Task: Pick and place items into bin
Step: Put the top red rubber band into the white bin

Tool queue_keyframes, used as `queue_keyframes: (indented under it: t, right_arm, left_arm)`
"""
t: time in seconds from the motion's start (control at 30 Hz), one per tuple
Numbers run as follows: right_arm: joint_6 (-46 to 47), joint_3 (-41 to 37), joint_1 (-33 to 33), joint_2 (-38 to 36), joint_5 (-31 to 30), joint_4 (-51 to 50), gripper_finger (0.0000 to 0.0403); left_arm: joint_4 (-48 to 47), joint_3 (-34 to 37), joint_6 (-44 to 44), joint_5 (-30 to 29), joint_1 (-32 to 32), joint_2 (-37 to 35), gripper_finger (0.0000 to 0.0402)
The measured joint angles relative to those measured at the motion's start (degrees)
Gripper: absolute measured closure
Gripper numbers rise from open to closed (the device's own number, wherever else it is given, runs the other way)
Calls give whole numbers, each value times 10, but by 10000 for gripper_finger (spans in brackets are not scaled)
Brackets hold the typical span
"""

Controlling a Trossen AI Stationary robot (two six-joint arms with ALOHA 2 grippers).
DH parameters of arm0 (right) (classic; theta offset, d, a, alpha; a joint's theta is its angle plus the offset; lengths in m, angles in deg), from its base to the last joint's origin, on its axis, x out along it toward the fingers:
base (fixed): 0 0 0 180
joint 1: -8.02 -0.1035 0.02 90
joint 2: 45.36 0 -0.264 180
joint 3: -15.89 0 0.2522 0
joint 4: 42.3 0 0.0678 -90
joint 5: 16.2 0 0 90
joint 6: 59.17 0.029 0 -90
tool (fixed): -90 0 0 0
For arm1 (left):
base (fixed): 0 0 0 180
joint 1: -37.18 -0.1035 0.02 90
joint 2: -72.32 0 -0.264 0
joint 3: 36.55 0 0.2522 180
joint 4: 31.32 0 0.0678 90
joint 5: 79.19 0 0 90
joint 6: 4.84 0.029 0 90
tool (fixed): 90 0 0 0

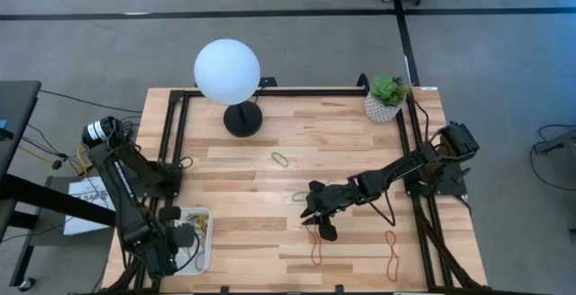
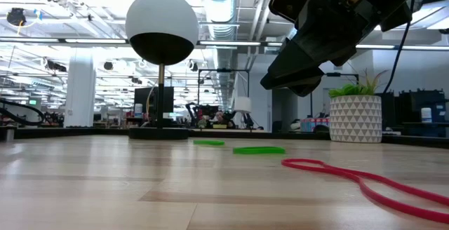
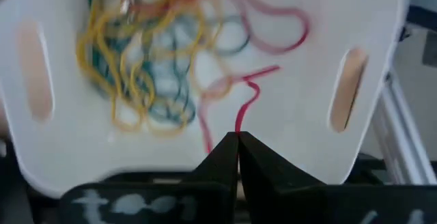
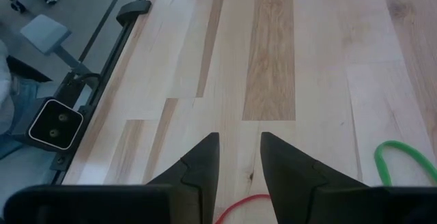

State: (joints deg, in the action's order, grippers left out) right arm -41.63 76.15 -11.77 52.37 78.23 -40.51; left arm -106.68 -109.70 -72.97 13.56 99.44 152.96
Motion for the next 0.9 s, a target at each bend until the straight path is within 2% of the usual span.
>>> queue_keyframes:
  t: [0.23,0.37,0.73,0.9]
  right_arm:
    - [0,0,0,0,0,0,301]
    - [0,0,0,0,0,0,301]
    - [0,0,0,0,0,0,301]
    - [0,0,0,0,0,0,301]
  left_arm:
    - [65,0,73,-94,-4,0,401]
    - [71,0,75,-131,-6,0,401]
    - [70,0,58,-147,-9,0,401]
    - [66,0,39,-160,-10,0,385]
